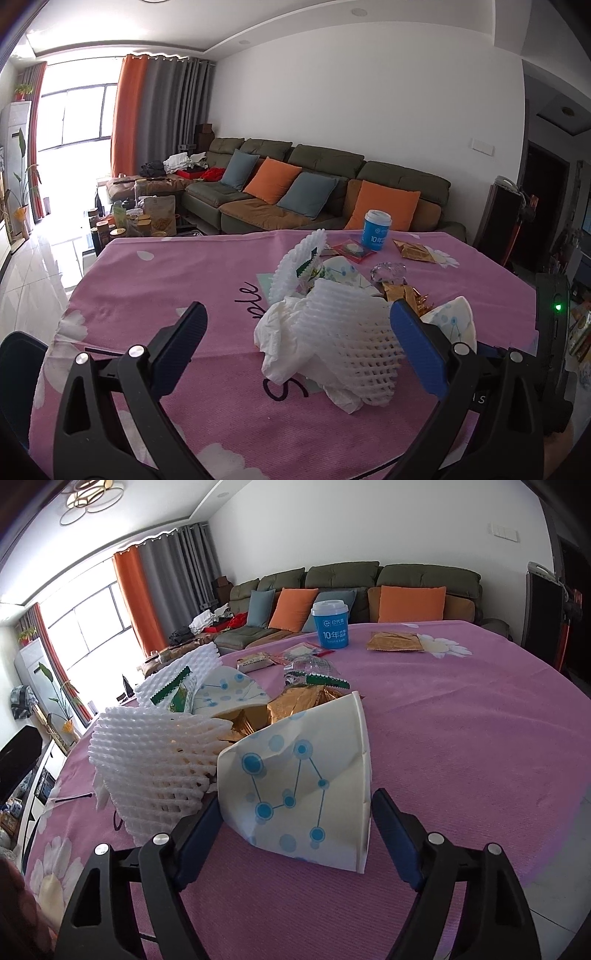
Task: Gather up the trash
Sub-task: 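Reach the right tool to the white blue-dotted paper cup and grasp it, then grasp the white foam net with the left tool while the right tool holds the cup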
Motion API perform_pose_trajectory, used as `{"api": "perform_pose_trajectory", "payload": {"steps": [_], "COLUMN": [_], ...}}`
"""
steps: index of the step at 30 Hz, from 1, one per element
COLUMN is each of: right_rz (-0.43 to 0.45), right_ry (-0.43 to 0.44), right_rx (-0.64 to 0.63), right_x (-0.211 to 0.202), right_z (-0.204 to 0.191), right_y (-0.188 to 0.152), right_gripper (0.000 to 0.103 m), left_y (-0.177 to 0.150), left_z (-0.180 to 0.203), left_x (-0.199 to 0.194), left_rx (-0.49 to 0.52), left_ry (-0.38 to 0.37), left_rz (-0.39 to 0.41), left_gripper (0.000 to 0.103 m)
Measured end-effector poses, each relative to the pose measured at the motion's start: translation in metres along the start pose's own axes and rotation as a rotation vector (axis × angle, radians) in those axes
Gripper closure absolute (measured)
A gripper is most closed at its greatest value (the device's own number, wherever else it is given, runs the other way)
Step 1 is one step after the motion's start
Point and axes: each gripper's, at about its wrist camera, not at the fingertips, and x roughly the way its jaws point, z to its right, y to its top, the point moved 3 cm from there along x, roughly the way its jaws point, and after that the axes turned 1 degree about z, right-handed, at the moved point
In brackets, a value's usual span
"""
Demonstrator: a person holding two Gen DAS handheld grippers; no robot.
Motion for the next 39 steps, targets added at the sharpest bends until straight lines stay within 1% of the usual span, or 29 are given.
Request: {"api": "perform_pose_trajectory", "payload": {"steps": [7, 11, 18, 21, 22, 23, 24, 26, 27, 28, 29, 30, 32, 33, 35, 39], "right_rz": [0.047, 0.064, 0.064, 0.064, 0.062, 0.060, 0.059, 0.059, 0.060, 0.060, 0.061, 0.059, 0.058, 0.056, 0.057, 0.070], "right_ry": [-0.009, -0.018, -0.021, -0.022, -0.023, -0.023, -0.024, -0.022, -0.022, -0.022, -0.023, -0.023, -0.024, -0.023, -0.020, -0.021], "right_rx": [-0.003, -0.001, 0.015, 0.015, 0.017, 0.019, 0.021, 0.020, 0.020, 0.017, 0.015, 0.016, 0.015, 0.013, 0.013, 0.004], "right_x": [-0.016, -0.021, -0.021, -0.020, -0.020, -0.019, -0.019, -0.019, -0.018, -0.017, -0.017, -0.017, -0.016, -0.016, -0.017, -0.022], "right_z": [0.011, 0.017, 0.028, 0.030, 0.030, 0.031, 0.031, 0.031, 0.032, 0.031, 0.031, 0.032, 0.031, 0.031, 0.030, 0.027], "right_y": [0.003, 0.004, 0.005, 0.005, 0.005, 0.005, 0.005, 0.006, 0.006, 0.006, 0.006, 0.006, 0.006, 0.005, 0.005, 0.007], "right_gripper": [0.025, 0.025, 0.025, 0.025, 0.025, 0.025, 0.025, 0.025, 0.025, 0.025, 0.025, 0.025, 0.025, 0.025, 0.025, 0.025], "left_y": [0.001, 0.003, -0.005, -0.009, -0.010, -0.011, -0.012, -0.015, -0.016, -0.017, -0.017, -0.017, -0.017, -0.018, -0.020, -0.017], "left_z": [0.028, 0.036, 0.047, 0.050, 0.051, 0.051, 0.051, 0.051, 0.050, 0.049, 0.049, 0.049, 0.049, 0.050, 0.051, 0.051], "left_x": [0.014, 0.031, 0.072, 0.081, 0.083, 0.083, 0.086, 0.091, 0.091, 0.091, 0.090, 0.089, 0.085, 0.083, 0.081, 0.062], "left_rx": [0.076, 0.090, 0.138, 0.152, 0.160, 0.166, 0.169, 0.170, 0.167, 0.166, 0.168, 0.171, 0.178, 0.184, 0.188, 0.178], "left_ry": [-0.019, -0.026, -0.049, -0.044, -0.038, -0.036, -0.037, -0.038, -0.035, -0.027, -0.025, -0.028, -0.032, -0.038, -0.056, -0.097], "left_rz": [-0.006, -0.030, -0.138, -0.149, -0.148, -0.150, -0.156, -0.177, -0.182, -0.180, -0.176, -0.172, -0.153, -0.151, -0.157, -0.120], "left_gripper": [0.006, 0.006, 0.006, 0.008, 0.014, 0.023, 0.027, 0.042, 0.045, 0.052, 0.061, 0.066, 0.080, 0.082, 0.089, 0.091]}}
